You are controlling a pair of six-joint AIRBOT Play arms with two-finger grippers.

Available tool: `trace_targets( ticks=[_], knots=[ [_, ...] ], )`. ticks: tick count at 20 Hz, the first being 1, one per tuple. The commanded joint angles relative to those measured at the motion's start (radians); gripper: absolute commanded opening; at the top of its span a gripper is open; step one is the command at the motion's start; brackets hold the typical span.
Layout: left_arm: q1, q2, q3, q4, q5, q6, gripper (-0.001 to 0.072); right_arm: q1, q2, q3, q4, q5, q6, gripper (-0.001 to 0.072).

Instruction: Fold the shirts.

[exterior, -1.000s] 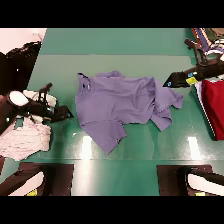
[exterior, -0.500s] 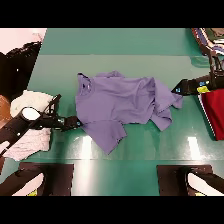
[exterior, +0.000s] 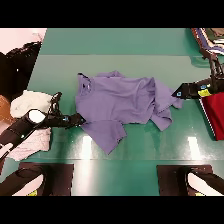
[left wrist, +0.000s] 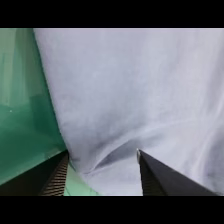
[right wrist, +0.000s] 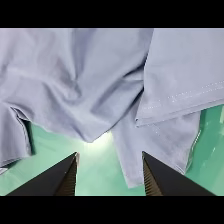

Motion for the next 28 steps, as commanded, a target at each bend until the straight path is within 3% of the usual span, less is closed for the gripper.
trace_targets(
  ticks=[1, 7, 8, 10, 11, 12, 15, 21, 25, 27, 28],
  knots=[
    [-0.002, 0.000, -0.001, 0.001, -0.008, 0.002, 0.0511, -0.012, 0.002, -0.030, 0.000, 0.009, 0.033, 0.0446],
    [-0.002, -0.039, -0.015, -0.010, 0.013, 0.003, 0.0511, -0.110, 0.123, -0.270, 0.000, -0.023, 0.089, 0.0446],
    [-0.002, -0.058, -0.014, -0.029, 0.016, 0.003, 0.0482, -0.137, 0.151, -0.313, 0.000, -0.021, 0.108, 0.0446],
    [-0.002, -0.075, -0.011, -0.056, 0.061, 0.004, 0.0268, -0.177, 0.203, -0.396, 0.000, -0.018, 0.130, 0.0446],
    [-0.002, -0.075, -0.005, -0.061, 0.088, 0.004, 0.0101, -0.192, 0.224, -0.437, 0.000, -0.018, 0.146, 0.0446],
    [-0.002, -0.075, 0.010, -0.060, 0.093, 0.013, 0.0032, -0.202, 0.241, -0.479, 0.001, -0.018, 0.166, 0.0453],
    [-0.002, -0.075, 0.083, -0.060, 0.045, 0.079, 0.0030, -0.207, 0.257, -0.600, 0.017, -0.035, 0.201, 0.0465],
    [-0.002, -0.071, 0.157, -0.060, 0.010, 0.108, 0.0031, -0.166, 0.145, -0.768, 0.294, -0.278, 0.208, 0.0451],
    [-0.002, -0.071, 0.158, -0.060, 0.000, 0.108, 0.0031, -0.086, 0.070, -0.764, 0.314, -0.425, 0.252, 0.0449],
    [-0.002, -0.071, 0.158, -0.060, -0.003, 0.108, 0.0031, -0.060, 0.054, -0.765, 0.313, -0.473, 0.266, 0.0380],
    [-0.002, -0.071, 0.158, -0.060, -0.004, 0.108, 0.0031, -0.052, 0.055, -0.765, 0.312, -0.491, 0.274, 0.0380]
  ],
)
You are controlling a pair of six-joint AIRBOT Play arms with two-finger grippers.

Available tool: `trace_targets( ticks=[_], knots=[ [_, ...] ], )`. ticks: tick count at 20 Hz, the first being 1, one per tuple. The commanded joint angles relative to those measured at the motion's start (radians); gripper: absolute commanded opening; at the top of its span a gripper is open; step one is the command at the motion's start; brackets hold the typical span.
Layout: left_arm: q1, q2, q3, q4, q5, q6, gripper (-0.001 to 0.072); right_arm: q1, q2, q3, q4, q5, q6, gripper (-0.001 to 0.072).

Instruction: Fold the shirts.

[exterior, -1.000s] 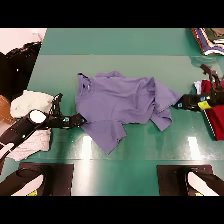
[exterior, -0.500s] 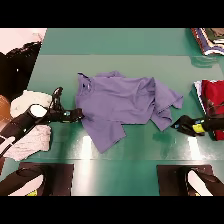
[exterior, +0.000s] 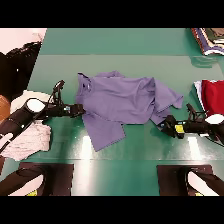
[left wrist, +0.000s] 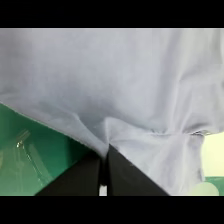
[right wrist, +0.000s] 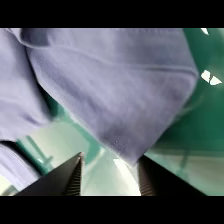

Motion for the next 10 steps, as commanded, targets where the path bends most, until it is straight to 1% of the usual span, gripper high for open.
trace_targets(
  ticks=[1, 2, 3, 4, 5, 6, 7, 8, 10],
  knots=[
    [0.000, 0.001, 0.003, 0.000, -0.007, 0.003, 0.0031, 0.035, -0.016, -0.007, 0.006, -0.119, 0.032, 0.0378],
    [0.000, 0.001, 0.003, 0.000, -0.007, 0.003, 0.0031, 0.034, -0.003, -0.007, 0.004, -0.130, 0.037, 0.0361],
    [0.000, 0.001, 0.003, 0.000, -0.006, 0.003, 0.0031, 0.025, 0.014, -0.007, -0.001, -0.140, 0.037, 0.0318],
    [0.000, 0.001, 0.003, 0.000, -0.006, 0.003, 0.0030, 0.011, 0.029, -0.007, -0.004, -0.139, 0.037, 0.0316],
    [0.000, 0.001, 0.003, 0.000, -0.007, 0.003, 0.0031, -0.009, 0.040, -0.007, -0.004, -0.138, 0.037, 0.0293],
    [0.000, 0.001, 0.003, 0.000, -0.007, 0.003, 0.0031, -0.024, 0.050, -0.007, -0.005, -0.135, 0.035, 0.0101],
    [0.000, 0.001, 0.003, 0.000, -0.008, 0.003, 0.0030, -0.034, 0.061, -0.007, -0.004, -0.135, 0.025, 0.0042],
    [0.000, 0.001, 0.003, 0.000, -0.008, 0.003, 0.0031, -0.033, 0.071, -0.007, -0.010, -0.143, 0.023, 0.0013],
    [0.000, 0.003, 0.007, 0.001, -0.006, 0.003, 0.0030, -0.033, 0.099, -0.007, -0.013, -0.154, 0.003, 0.0012]
  ],
)
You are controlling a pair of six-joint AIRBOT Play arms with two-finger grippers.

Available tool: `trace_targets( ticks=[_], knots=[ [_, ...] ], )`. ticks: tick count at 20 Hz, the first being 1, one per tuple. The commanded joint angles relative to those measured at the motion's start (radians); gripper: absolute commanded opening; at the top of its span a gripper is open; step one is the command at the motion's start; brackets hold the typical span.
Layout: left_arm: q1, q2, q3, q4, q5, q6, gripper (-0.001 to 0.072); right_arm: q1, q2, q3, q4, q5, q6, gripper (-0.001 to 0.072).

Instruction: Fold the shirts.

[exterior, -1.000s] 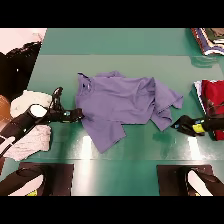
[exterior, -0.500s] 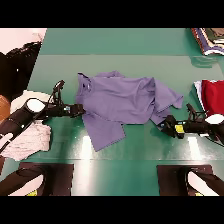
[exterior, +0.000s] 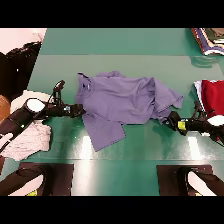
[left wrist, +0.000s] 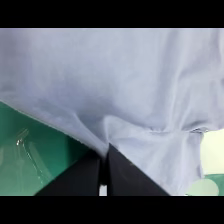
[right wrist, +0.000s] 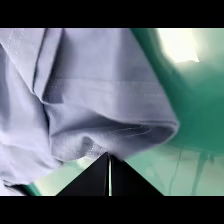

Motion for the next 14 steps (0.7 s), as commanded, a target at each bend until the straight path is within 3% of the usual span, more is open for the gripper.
trace_targets(
  ticks=[1, 5, 9, 14],
  knots=[
    [0.000, 0.004, 0.017, 0.008, 0.000, 0.000, 0.0030, -0.010, 0.056, 0.000, 0.000, -0.021, -0.027, 0.0012],
    [0.011, 0.070, 0.188, 0.067, -0.018, 0.000, 0.0030, -0.010, 0.185, 0.100, -0.018, -0.003, -0.062, 0.0011],
    [0.016, 0.152, 0.565, 0.178, -0.114, 0.000, 0.0030, -0.010, 0.264, 0.433, -0.019, 0.016, -0.123, 0.0011],
    [0.016, 0.183, 1.141, 0.274, -0.248, -0.001, 0.0030, -0.010, 0.261, 0.959, -0.278, 0.122, -0.134, 0.0011]
  ],
)
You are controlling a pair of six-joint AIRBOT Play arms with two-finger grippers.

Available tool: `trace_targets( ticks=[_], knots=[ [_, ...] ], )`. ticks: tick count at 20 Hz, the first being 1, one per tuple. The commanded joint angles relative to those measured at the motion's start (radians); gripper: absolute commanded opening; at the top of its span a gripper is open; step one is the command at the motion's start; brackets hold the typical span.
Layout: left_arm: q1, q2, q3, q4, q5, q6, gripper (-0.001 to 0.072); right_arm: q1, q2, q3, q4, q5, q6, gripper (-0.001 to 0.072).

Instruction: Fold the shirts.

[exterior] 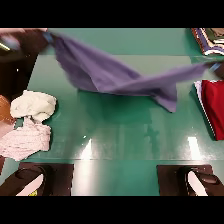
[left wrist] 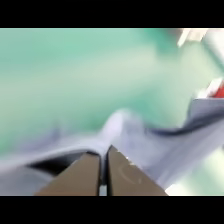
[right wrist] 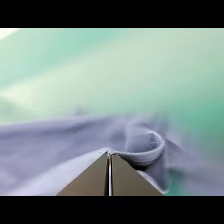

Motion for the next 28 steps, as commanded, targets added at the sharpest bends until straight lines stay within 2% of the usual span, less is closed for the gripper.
trace_targets(
  ticks=[1, 5, 9, 11, 13, 15, 20, 23, 28],
  knots=[
    [0.001, 0.019, 0.394, 0.100, -0.105, -0.001, 0.0030, 0.000, 0.010, 0.356, -0.221, 0.080, -0.013, 0.0011],
    [0.001, 0.028, 0.687, 0.129, -0.136, -0.021, 0.0030, 0.000, -0.016, 0.669, -0.448, 0.223, -0.005, 0.0011],
    [0.001, 0.084, 0.714, 0.137, -0.069, -0.076, 0.0029, 0.000, -0.118, 0.951, -0.602, 0.430, 0.000, 0.0011],
    [0.001, 0.083, 0.686, 0.216, -0.087, -0.131, 0.0029, 0.000, -0.179, 1.030, -0.624, 0.501, 0.002, 0.0011],
    [0.001, 0.082, 0.584, 0.332, -0.136, -0.200, 0.0030, 0.000, -0.237, 1.028, -0.615, 0.537, 0.002, 0.0011],
    [0.001, 0.058, 0.428, 0.398, -0.196, -0.247, 0.0030, 0.000, -0.295, 0.935, -0.565, 0.539, 0.002, 0.0011],
    [0.001, -0.184, 0.168, 0.370, -0.301, -0.245, 0.0030, 0.002, -0.565, 0.722, -0.456, 0.662, 0.002, 0.0011],
    [0.001, -0.406, 0.154, 0.370, -0.256, -0.242, 0.0031, 0.002, -0.751, 0.682, -0.429, 0.633, 0.002, 0.0011],
    [0.033, -0.681, 0.154, 0.367, -0.014, -0.218, 0.0031, 0.002, -1.011, 0.773, -0.428, 0.452, 0.002, 0.0011]
  ],
)
